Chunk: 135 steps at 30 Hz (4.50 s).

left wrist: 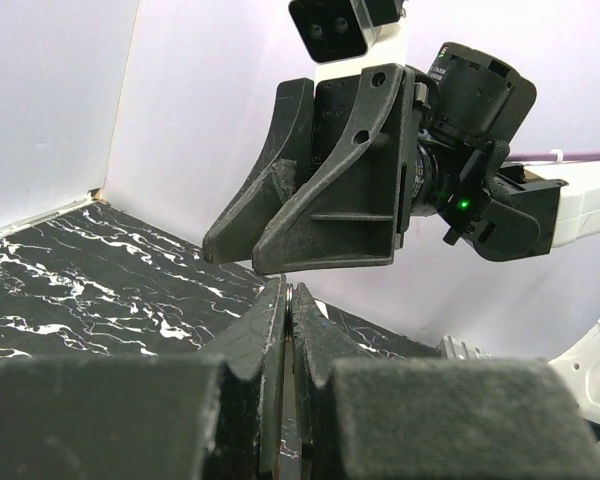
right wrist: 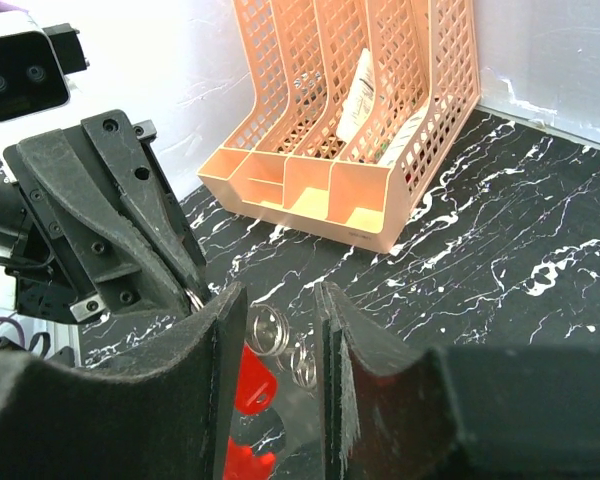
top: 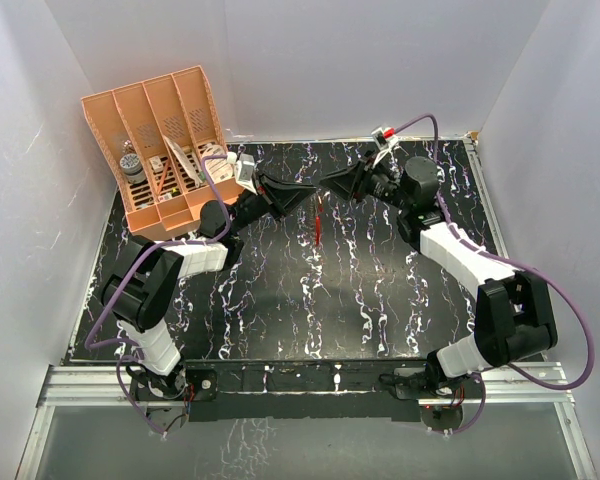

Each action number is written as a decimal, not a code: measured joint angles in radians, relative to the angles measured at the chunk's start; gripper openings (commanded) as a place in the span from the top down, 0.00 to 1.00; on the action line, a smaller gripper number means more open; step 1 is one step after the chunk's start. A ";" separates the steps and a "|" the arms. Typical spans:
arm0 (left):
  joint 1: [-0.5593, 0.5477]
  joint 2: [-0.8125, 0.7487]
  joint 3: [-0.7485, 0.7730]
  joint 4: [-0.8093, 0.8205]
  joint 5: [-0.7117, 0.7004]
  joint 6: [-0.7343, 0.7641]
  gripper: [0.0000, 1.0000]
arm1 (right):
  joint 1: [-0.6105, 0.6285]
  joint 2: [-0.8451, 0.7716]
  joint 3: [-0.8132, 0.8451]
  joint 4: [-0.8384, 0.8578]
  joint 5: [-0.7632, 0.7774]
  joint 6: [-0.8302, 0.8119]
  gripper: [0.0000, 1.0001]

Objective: Put the keys on the keyring

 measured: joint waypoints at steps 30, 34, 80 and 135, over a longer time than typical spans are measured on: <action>-0.082 0.002 -0.019 0.021 -0.156 0.206 1.00 | 0.174 -0.018 0.018 -0.169 0.418 -0.072 0.64; -0.093 -0.013 -0.035 0.024 -0.177 0.231 1.00 | 0.187 -0.045 0.018 -0.212 0.471 -0.088 0.63; -0.103 -0.122 -0.148 0.016 -0.033 0.507 1.00 | -0.017 -0.221 -0.211 0.113 -0.082 -0.127 0.68; -0.104 -0.092 0.034 0.020 -0.015 0.388 1.00 | -0.045 -0.200 -0.085 0.108 -0.177 -0.198 0.69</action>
